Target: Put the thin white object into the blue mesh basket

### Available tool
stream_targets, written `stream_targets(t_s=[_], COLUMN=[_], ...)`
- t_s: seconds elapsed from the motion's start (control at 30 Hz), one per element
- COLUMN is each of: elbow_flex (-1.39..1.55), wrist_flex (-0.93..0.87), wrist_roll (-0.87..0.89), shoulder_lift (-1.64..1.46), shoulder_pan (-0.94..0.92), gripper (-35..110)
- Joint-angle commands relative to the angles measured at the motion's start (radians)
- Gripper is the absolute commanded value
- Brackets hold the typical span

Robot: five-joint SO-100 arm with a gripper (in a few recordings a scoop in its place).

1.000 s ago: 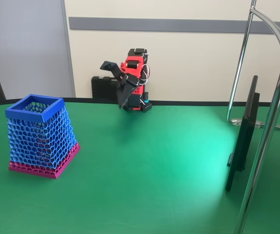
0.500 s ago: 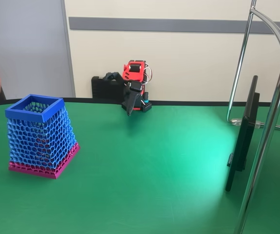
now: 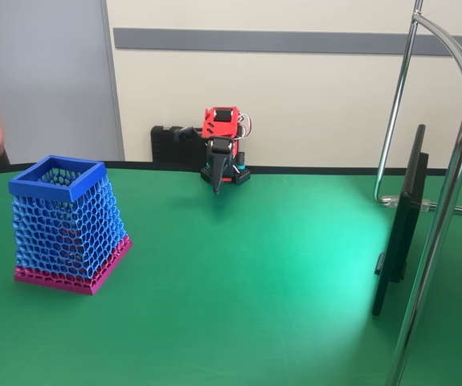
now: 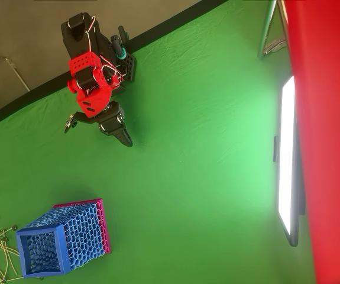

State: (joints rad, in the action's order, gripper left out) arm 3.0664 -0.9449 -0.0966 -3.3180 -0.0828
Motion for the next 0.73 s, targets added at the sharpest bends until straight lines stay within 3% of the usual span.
stream_targets(t_s=[0.0,0.7], elbow_flex=[-0.002,0.017], wrist_flex=[0.021,0.074], wrist_roll=[0.023,0.086], shoulder_lift=[-0.008,-0.008], shoulder_pan=[-0.008,-0.017], gripper=[1,1])
